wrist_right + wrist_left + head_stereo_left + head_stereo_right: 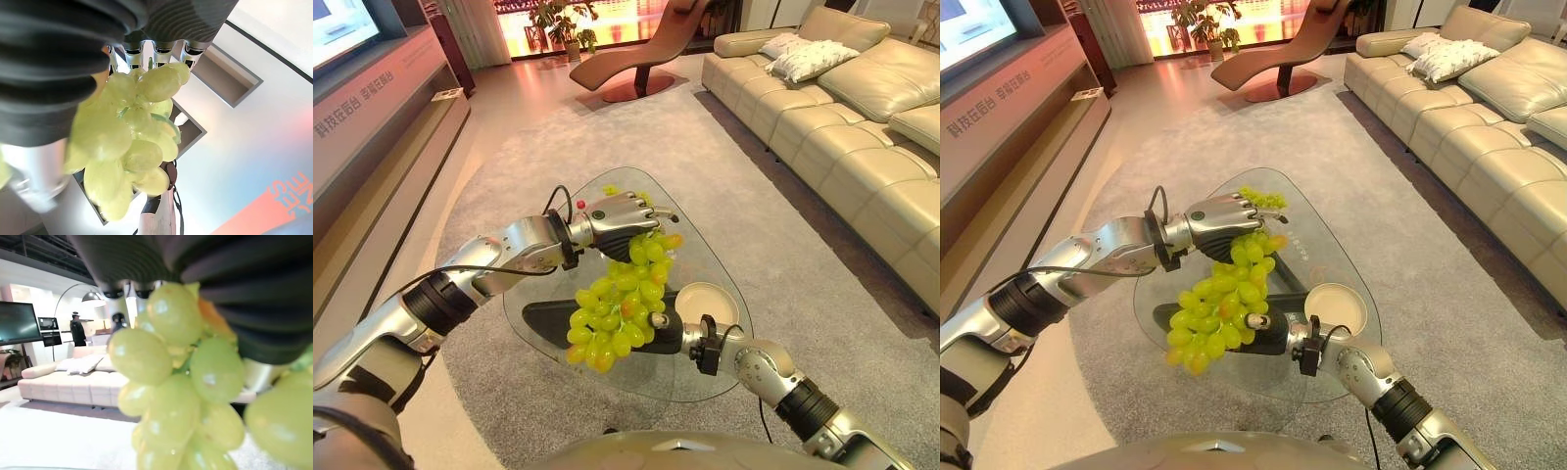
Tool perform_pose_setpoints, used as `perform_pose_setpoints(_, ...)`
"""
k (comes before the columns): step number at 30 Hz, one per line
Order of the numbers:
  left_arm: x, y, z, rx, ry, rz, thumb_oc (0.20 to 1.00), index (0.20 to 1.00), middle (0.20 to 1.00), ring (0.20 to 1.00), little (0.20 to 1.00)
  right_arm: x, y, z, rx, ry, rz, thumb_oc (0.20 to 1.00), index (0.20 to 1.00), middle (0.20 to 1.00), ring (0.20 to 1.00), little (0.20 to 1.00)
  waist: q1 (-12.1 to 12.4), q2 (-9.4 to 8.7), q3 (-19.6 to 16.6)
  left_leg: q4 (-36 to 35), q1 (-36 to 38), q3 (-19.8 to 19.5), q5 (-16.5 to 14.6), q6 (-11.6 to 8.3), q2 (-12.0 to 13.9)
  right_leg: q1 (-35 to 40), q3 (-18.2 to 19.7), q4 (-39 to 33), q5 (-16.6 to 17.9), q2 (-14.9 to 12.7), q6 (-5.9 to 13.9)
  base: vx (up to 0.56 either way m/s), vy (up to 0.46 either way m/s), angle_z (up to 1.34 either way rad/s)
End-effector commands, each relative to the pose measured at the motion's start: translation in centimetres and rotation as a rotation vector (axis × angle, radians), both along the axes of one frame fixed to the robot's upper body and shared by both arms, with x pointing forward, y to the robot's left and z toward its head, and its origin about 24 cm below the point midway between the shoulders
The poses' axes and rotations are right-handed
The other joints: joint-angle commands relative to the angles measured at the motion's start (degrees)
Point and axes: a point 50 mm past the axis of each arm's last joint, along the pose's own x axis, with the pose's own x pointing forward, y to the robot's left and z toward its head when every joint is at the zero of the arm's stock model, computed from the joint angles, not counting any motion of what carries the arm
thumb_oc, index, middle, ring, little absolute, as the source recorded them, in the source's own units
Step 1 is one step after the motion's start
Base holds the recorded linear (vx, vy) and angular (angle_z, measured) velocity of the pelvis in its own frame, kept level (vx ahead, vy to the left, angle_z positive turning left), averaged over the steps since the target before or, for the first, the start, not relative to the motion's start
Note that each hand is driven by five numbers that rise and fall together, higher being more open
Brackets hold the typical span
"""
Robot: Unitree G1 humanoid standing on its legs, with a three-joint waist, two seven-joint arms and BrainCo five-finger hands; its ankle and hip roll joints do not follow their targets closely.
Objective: Pick up fruits into the plate
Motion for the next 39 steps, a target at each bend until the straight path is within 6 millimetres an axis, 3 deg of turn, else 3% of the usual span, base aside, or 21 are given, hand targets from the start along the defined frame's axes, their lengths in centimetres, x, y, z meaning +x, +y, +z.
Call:
perform_pose_setpoints(1,1.9,0.3,3.0,-0.05,-0.096,0.051,0.2,0.2,0.2,0.2,0.2,0.3,3.2,4.5,0.258,-0.098,0.04,0.2,0.2,0.2,0.2,0.2,0.7,-3.1,1.54,1.42,4.44,1.97,-11.34,1.18,-1.19,2.1,-1.68,0.93,-5.07,-2.3,3.69,0.0,0.0,0.0)
perform_pose_setpoints(23,2.0,0.5,3.1,-0.079,-0.071,0.066,0.2,0.2,0.2,0.2,0.2,0.7,2.6,3.6,0.235,-0.08,-0.029,0.2,0.2,0.2,0.2,0.2,0.48,-3.12,1.65,1.34,4.43,1.86,-11.46,1.23,-1.2,1.81,-1.43,0.86,-4.92,-2.32,3.74,0.0,0.0,0.0)
perform_pose_setpoints(24,2.1,0.6,3.0,-0.088,-0.061,0.077,0.812,0.812,0.812,0.812,0.812,0.7,2.6,3.5,0.232,-0.079,-0.038,0.2,0.2,0.2,0.2,0.2,0.47,-3.13,1.71,1.36,4.44,1.86,-11.46,1.23,-1.2,1.8,-1.41,0.88,-4.9,-2.34,3.75,0.0,0.0,0.0)
perform_pose_setpoints(25,2.2,0.7,2.9,-0.103,-0.043,0.091,1.0,1.0,1.0,1.0,1.0,0.7,2.5,3.4,0.228,-0.077,-0.052,0.2,0.2,0.2,0.2,0.2,0.5,-3.14,1.67,1.36,4.47,1.84,-11.51,1.28,-1.22,1.81,-1.4,0.88,-4.91,-2.34,3.78,0.0,0.0,0.0)
perform_pose_setpoints(31,2.5,1.9,2.1,-0.16,0.007,0.157,1.0,1.0,1.0,1.0,1.0,1.1,1.2,2.8,0.208,-0.08,-0.136,0.2,0.2,0.2,0.2,0.2,0.59,-3.35,1.84,1.28,4.46,1.73,-11.46,1.26,-1.1,1.8,-1.49,0.88,-4.85,-2.34,3.76,0.0,0.0,0.0)
perform_pose_setpoints(39,2.6,6.4,-0.5,-0.287,0.127,0.372,1.0,1.0,1.0,1.0,1.0,1.9,-3.0,1.4,0.159,-0.099,-0.345,0.2,0.2,0.2,0.2,0.2,1.01,-3.7,2.56,1.25,3.99,1.69,-11.22,1.2,-0.8,1.38,-1.74,0.89,-4.69,-2.3,3.62,0.0,0.0,0.0)
